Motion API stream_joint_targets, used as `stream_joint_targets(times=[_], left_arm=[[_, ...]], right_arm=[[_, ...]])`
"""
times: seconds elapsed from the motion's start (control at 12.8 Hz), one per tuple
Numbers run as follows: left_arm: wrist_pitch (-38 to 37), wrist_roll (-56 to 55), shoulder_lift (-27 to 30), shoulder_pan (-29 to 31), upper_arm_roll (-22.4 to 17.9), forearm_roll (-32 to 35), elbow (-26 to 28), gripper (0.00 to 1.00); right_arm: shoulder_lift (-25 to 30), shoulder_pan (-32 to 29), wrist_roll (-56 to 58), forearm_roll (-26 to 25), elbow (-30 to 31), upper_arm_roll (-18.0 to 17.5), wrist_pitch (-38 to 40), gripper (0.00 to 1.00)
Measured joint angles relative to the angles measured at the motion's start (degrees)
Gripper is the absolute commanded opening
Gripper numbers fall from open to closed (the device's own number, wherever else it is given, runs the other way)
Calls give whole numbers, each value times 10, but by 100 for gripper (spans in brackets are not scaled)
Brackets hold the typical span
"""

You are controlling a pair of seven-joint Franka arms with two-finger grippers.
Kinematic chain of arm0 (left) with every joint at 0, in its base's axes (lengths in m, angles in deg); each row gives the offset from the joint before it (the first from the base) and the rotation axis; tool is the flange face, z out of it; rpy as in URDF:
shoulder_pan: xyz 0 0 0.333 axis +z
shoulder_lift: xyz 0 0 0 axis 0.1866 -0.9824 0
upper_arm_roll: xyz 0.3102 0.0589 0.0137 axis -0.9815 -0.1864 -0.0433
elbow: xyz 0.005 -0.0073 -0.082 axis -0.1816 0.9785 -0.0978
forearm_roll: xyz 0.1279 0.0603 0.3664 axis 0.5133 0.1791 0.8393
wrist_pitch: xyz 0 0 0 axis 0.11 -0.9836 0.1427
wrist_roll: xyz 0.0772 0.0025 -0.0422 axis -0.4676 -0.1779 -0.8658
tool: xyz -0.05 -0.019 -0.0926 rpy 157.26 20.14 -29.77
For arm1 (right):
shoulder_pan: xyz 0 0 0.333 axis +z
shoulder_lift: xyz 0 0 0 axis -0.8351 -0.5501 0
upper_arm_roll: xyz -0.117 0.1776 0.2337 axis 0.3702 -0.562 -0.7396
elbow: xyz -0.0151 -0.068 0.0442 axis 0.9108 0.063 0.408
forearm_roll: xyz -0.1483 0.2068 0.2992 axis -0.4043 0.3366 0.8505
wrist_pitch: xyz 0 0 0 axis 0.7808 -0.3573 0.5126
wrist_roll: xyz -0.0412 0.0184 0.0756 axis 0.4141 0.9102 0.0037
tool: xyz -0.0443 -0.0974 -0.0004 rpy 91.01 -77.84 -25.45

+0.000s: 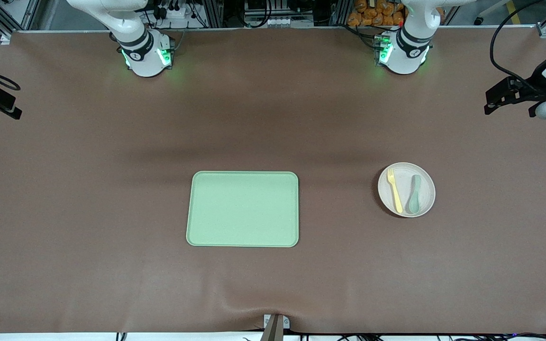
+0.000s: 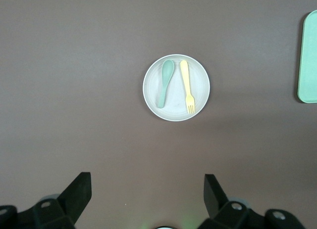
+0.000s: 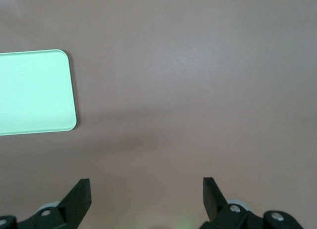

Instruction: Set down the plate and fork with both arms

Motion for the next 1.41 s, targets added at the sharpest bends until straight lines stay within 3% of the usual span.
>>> stream_joint_targets(times=[1.41], left_arm=[[-1,-1,-10,17,-5,-27,5,100]], right_arm=[[0,0,0,1,0,0,0,100]])
